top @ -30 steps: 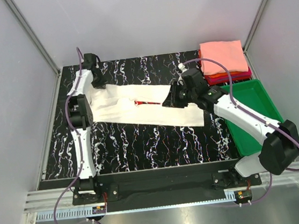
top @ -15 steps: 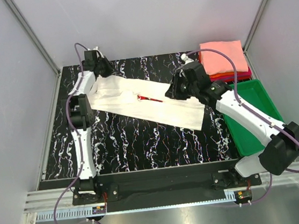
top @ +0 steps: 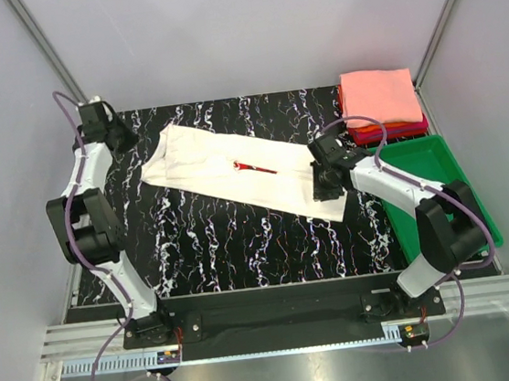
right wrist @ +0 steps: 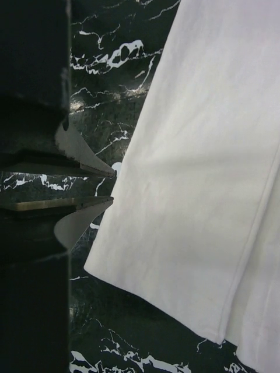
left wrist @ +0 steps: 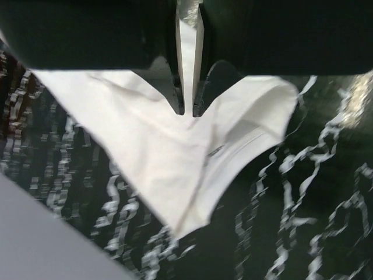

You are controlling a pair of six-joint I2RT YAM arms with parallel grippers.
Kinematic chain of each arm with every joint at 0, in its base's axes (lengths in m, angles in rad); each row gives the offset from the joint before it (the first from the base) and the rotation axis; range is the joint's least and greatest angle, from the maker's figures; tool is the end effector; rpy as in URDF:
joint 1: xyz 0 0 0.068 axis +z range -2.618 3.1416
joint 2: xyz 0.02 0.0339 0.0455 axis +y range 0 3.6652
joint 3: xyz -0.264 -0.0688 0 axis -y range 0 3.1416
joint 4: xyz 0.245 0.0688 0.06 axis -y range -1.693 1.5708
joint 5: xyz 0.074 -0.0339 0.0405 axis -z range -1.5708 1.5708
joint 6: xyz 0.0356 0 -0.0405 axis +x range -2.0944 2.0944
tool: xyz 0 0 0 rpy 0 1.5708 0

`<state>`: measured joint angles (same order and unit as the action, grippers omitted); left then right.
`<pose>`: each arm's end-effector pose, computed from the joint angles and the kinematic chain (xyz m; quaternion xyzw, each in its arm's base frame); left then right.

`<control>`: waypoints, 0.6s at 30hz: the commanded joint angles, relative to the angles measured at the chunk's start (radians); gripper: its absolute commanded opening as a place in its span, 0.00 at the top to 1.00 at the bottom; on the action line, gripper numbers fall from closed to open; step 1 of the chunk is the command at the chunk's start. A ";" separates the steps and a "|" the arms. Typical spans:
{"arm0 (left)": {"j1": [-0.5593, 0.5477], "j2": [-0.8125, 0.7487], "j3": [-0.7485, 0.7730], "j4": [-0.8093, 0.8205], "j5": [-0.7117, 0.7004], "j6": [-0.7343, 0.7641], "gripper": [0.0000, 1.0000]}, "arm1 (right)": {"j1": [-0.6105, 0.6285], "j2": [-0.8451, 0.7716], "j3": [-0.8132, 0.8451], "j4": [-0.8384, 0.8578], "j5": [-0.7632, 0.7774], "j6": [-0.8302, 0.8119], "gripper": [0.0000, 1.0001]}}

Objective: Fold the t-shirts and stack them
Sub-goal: Fold the tshirt

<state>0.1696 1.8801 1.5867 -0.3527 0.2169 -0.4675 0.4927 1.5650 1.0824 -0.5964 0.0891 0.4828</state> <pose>0.4341 0.0666 0.2861 -0.2328 0.8601 -0.1616 0.4241 0.2791 0.1462 0.2205 0.0060 0.9690 0.0758 0.2351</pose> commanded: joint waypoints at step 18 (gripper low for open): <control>-0.008 0.183 -0.084 -0.072 -0.134 -0.005 0.89 | -0.022 0.046 -0.131 0.044 0.029 0.034 0.78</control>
<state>0.1631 2.0308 1.4570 -0.4480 0.1471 -0.4801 0.4740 1.6337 0.9771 -0.5861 0.0940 0.4850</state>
